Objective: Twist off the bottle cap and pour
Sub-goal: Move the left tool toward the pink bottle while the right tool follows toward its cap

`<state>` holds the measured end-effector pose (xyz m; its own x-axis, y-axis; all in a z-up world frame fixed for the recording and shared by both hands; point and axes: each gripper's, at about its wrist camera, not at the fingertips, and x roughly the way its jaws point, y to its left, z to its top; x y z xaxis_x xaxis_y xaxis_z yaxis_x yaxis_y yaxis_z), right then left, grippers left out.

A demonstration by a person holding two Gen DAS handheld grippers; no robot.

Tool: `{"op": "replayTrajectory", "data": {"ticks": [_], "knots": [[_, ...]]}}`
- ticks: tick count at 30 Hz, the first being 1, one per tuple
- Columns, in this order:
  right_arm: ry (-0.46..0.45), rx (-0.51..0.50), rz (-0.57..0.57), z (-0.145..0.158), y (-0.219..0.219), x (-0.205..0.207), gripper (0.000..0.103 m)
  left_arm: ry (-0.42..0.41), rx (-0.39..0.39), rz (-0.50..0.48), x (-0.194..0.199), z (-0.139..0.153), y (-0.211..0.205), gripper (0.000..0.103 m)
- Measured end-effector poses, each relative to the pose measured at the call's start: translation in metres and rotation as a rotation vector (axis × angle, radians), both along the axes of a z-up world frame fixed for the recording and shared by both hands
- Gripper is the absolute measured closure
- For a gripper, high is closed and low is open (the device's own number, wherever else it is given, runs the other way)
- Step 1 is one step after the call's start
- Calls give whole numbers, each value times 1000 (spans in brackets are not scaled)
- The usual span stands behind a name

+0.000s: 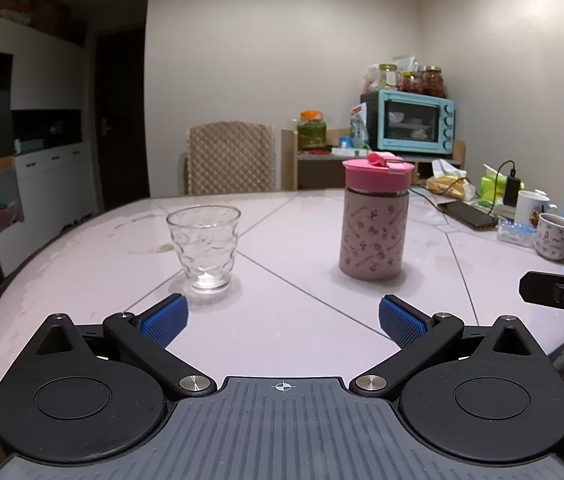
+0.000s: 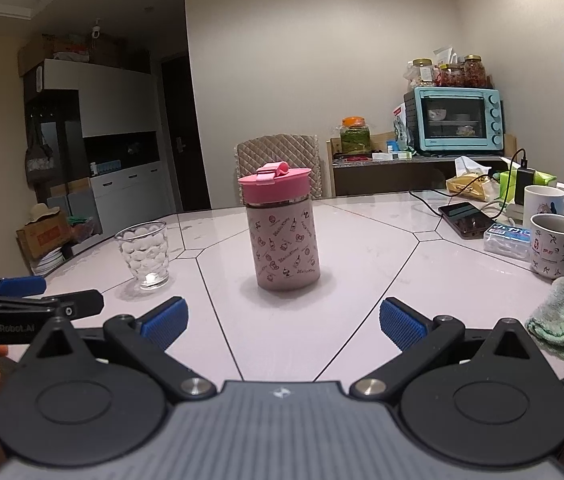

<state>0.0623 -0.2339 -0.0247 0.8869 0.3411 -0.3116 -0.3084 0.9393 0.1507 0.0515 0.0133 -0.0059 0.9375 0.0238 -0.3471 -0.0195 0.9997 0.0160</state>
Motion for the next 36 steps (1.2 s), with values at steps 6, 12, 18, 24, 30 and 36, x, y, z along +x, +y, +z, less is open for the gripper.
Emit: {"op": "replayTrajectory", "data": {"ticks": [6,12,18,24,30,36], "knots": [[4,-6,-2,1,3,16,0,-2,-3,1,17,1,6,0],[14,-9,5,1,6,32,0,-4,-4,-7,34,2,11,0],[19,-12,14,3,11,50,0,0,-2,-37,51,-1,14,0],[8,-13,15,8,12,63,0,2,11,-50,67,-2,12,0],[-3,-15,16,14,14,76,0,4,13,-60,80,-4,10,0],[-8,-18,19,17,15,86,0,12,19,-77,87,-5,8,0]]}}
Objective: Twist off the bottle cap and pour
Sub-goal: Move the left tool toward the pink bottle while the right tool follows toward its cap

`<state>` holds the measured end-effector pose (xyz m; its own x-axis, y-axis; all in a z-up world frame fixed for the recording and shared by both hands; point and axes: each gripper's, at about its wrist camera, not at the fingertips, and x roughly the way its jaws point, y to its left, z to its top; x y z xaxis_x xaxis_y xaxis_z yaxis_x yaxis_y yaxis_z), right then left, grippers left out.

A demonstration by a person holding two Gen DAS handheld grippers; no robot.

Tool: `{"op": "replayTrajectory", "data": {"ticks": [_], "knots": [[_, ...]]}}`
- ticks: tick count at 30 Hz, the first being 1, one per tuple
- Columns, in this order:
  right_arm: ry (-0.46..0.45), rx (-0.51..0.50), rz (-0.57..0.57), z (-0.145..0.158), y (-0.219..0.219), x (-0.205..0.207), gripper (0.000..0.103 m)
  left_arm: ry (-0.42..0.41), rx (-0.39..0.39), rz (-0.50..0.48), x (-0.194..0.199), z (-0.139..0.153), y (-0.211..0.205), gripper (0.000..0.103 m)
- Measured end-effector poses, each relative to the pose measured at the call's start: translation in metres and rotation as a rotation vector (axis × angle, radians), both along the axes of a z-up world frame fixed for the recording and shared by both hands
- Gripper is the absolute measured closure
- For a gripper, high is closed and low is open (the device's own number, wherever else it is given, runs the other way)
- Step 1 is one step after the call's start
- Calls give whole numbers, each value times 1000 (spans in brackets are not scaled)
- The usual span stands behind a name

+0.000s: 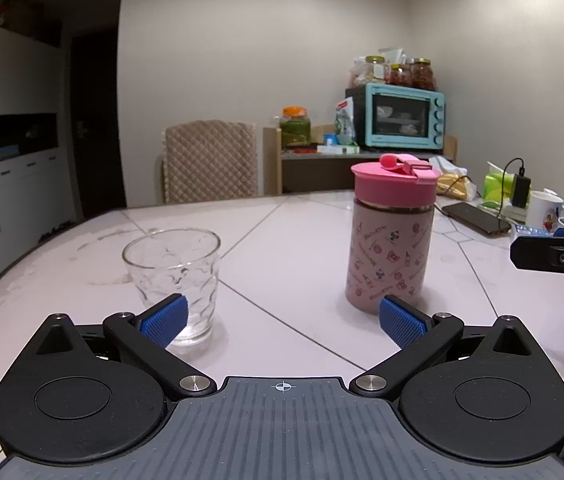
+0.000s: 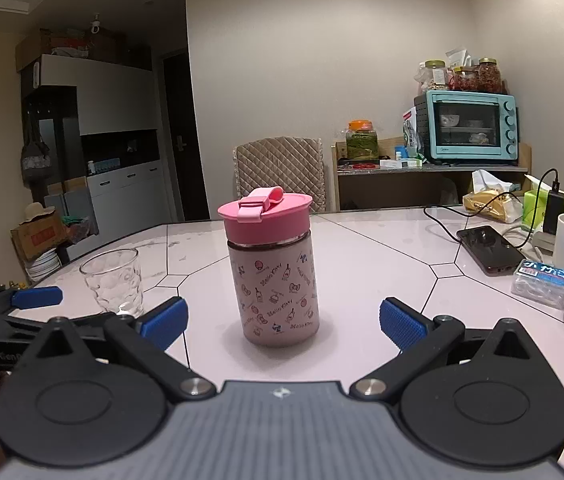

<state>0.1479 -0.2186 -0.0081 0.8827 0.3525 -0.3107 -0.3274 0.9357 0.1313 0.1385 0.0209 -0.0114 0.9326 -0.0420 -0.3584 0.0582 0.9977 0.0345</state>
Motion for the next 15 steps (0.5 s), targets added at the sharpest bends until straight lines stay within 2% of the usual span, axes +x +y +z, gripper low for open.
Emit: {"op": "replayTrajectory", "data": {"ticks": [15], "knots": [[-2,-3,7,1,-3,16,0,-4,-7,-62,17,0,-7,0]]}}
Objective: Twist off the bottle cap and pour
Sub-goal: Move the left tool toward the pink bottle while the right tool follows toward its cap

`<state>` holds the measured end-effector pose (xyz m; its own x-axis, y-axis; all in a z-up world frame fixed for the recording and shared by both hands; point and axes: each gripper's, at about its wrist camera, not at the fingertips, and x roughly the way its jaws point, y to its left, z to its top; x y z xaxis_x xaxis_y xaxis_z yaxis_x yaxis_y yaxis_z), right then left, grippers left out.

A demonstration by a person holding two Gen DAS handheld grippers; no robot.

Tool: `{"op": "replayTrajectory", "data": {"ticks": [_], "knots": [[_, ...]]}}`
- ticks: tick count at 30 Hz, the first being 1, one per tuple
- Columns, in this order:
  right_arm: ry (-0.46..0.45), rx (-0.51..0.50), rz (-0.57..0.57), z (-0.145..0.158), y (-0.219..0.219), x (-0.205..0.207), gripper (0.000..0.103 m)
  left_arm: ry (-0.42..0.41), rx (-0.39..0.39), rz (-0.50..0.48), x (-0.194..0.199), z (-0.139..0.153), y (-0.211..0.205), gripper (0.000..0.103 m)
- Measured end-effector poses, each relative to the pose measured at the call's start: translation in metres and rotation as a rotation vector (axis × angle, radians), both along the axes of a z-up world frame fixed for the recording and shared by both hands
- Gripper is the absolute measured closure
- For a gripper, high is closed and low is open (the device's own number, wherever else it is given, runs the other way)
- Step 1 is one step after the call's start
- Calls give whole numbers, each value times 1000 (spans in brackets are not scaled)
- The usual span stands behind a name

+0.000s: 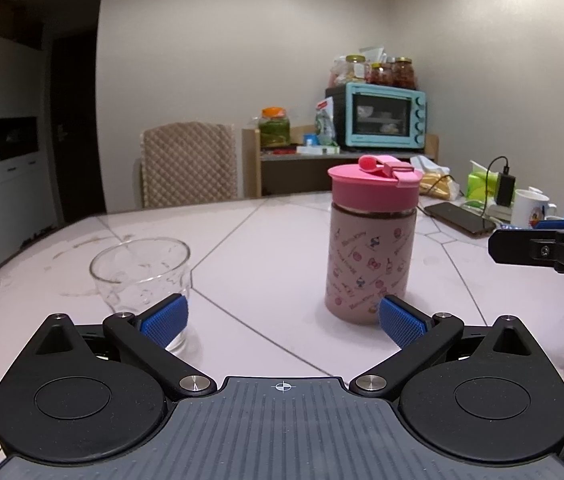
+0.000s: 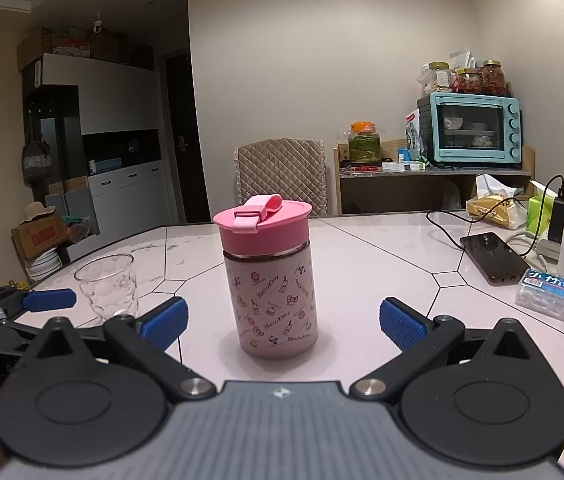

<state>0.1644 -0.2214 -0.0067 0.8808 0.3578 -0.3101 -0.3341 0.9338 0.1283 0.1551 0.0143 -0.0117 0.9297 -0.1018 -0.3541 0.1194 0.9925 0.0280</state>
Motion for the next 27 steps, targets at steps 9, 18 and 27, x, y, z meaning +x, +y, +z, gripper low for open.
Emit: {"op": "replayTrajectory", "data": {"ticks": [9,18,27], "knots": [[-4,-6,0,2,0,4,0,-1,12,-32,9,-4,-6,0],[-3,-5,14,2,-3,13,0,0,39,-55,15,-8,-17,0],[-16,-3,73,5,-6,25,0,34,18,-44,17,-12,-24,0]]}}
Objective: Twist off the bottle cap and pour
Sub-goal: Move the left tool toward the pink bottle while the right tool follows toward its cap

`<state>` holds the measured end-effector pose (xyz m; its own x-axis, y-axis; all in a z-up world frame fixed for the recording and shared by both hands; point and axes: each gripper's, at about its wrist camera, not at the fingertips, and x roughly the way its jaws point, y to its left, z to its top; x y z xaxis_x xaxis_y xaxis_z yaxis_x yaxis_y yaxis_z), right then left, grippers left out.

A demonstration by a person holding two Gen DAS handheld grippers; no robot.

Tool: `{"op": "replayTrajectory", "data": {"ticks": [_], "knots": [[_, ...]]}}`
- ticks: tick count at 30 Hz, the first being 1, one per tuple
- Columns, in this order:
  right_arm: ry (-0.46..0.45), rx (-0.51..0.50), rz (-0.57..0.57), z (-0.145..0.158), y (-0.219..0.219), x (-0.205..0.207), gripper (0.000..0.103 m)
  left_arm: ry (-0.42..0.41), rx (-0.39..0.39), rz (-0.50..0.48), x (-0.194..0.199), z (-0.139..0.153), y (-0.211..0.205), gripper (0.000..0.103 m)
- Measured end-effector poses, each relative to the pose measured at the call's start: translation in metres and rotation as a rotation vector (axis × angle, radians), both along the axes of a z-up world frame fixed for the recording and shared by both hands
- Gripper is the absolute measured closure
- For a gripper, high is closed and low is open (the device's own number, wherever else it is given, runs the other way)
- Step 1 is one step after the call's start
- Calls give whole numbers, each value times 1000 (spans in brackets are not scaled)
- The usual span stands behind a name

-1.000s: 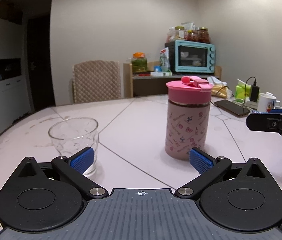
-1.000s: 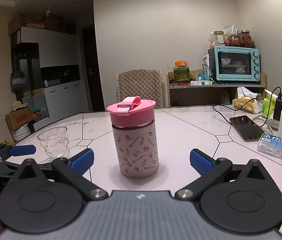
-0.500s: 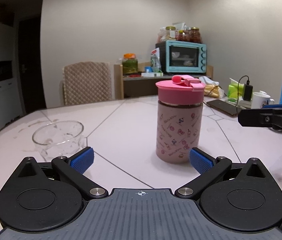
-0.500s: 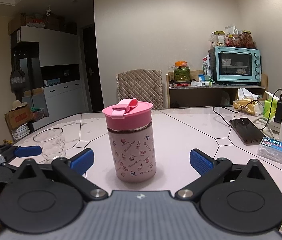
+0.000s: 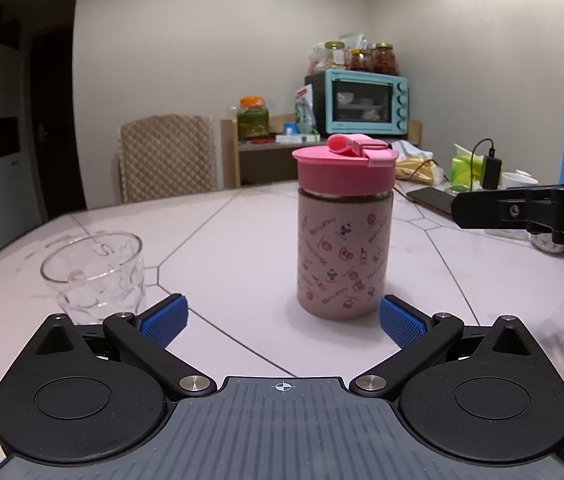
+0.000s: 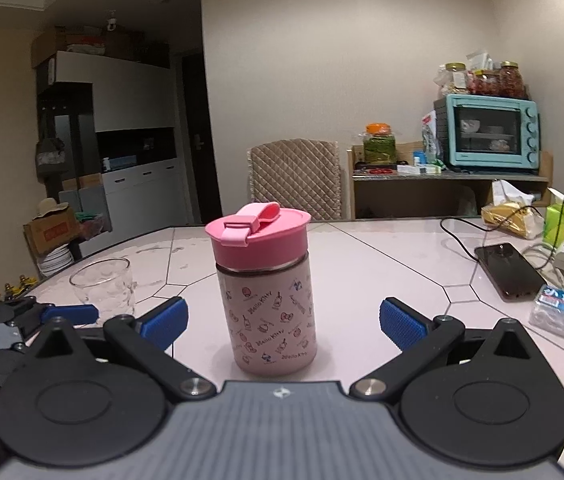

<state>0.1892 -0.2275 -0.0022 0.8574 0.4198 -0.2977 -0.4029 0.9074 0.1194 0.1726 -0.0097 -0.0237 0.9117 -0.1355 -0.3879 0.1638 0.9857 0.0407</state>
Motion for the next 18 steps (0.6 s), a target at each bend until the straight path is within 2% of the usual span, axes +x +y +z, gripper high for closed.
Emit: {"op": "replayTrajectory", "data": {"ticks": [18], "knots": [[-22,5,80,4,-11,14,0,1,4,-43,29,-1,-12,0]]}}
